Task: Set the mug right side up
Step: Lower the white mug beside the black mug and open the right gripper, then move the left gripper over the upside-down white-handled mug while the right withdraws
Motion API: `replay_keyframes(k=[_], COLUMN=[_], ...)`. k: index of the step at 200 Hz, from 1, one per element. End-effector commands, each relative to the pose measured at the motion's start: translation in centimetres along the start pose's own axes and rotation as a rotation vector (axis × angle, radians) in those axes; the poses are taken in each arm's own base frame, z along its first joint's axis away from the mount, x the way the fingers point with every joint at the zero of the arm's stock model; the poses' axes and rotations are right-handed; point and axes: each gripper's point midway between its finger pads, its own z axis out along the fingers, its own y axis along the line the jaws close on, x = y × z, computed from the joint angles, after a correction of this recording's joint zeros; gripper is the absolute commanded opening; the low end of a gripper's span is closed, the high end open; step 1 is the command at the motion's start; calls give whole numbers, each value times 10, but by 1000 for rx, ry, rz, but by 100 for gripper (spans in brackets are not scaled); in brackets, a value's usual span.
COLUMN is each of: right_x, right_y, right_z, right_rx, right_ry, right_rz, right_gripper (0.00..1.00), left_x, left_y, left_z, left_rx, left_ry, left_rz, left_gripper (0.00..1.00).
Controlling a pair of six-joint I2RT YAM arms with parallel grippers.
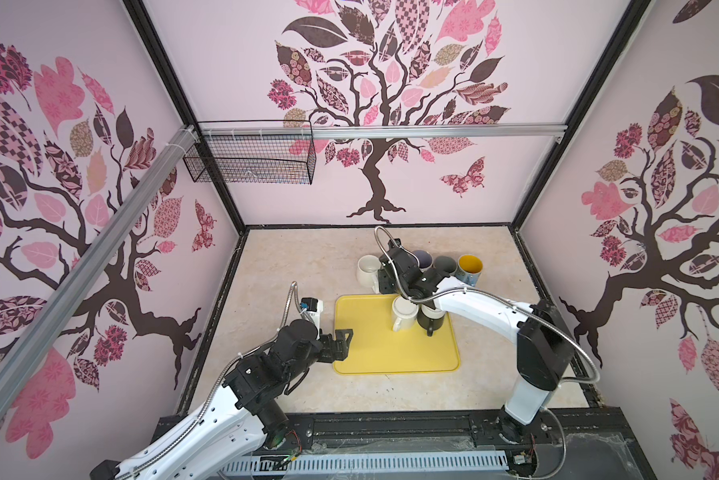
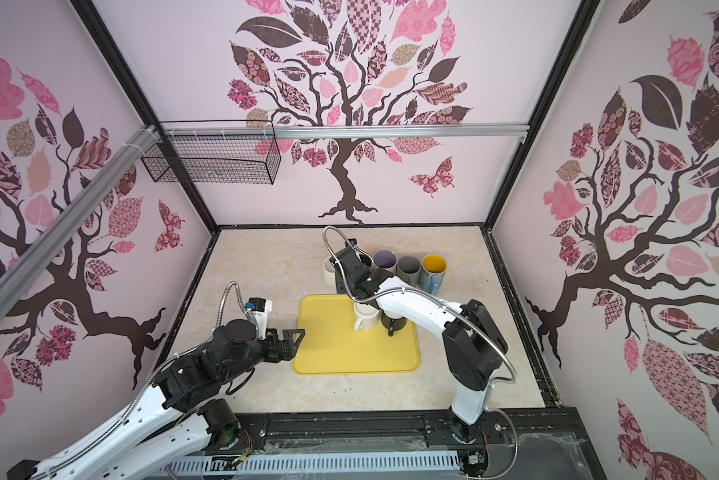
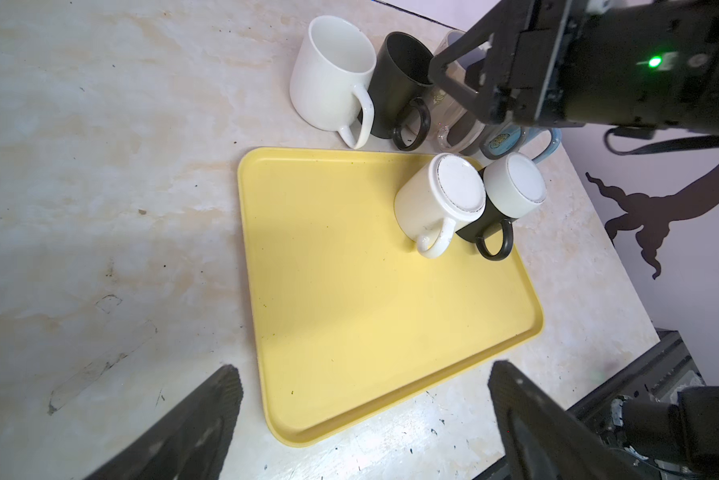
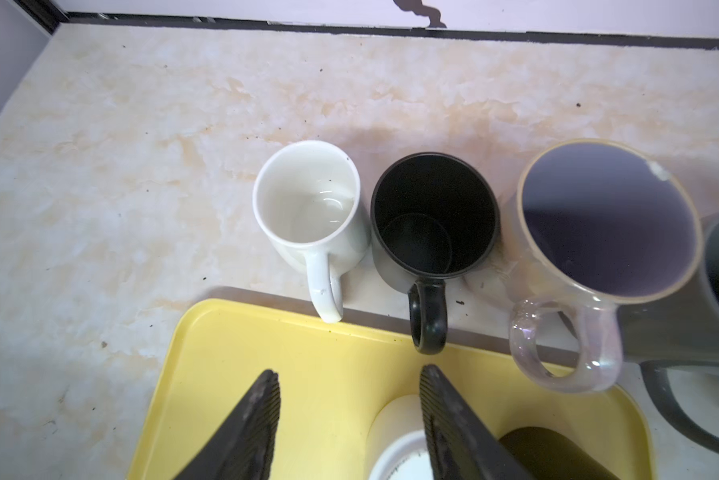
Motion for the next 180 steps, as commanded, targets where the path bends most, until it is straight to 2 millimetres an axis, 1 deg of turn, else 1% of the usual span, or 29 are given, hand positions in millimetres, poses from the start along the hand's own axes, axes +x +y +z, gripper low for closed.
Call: replay_keyframes(k=[1,23,38,83,101,122,144,156,168,180], right_x=[-1,9,9,15,17,17,19,21,20,21], right_y=[7,2,-1,-2,-3,-6,-8,-11,-18,-20], right_z=[-21,-33,-39,-45,-49,-59,-72,-75,-75,-74], right_rx=[-58,-96,-102,-124,-131,-158,-199,-198,-168,-153], right_ry=[-28,-47,-67,-56,-61,-85,-126,-139,-149,-149], right_rz=[-25,-19,-25,-48,-22,25,34,3,-3,-12], right_gripper=[58,58,58,62,63,63,62,62,61,61], left_x=[6,9,11,10,10,7,5,6,7,9], left_y=[6,7,9,5,7,10,15,15,13,10], left_z=[5,9,10,17,18,18,17,18,20,23], left_rx=[-22,-21,-32,-44,-60,-86,-115,-111,-100,-85], left_ry=[12,19,24,55,58,47,40,42,44,51], left_rz=[21,13,12,23,27,33,46,49,50,52], left_gripper=[96,96,96,95,95,95,95,95,94,94])
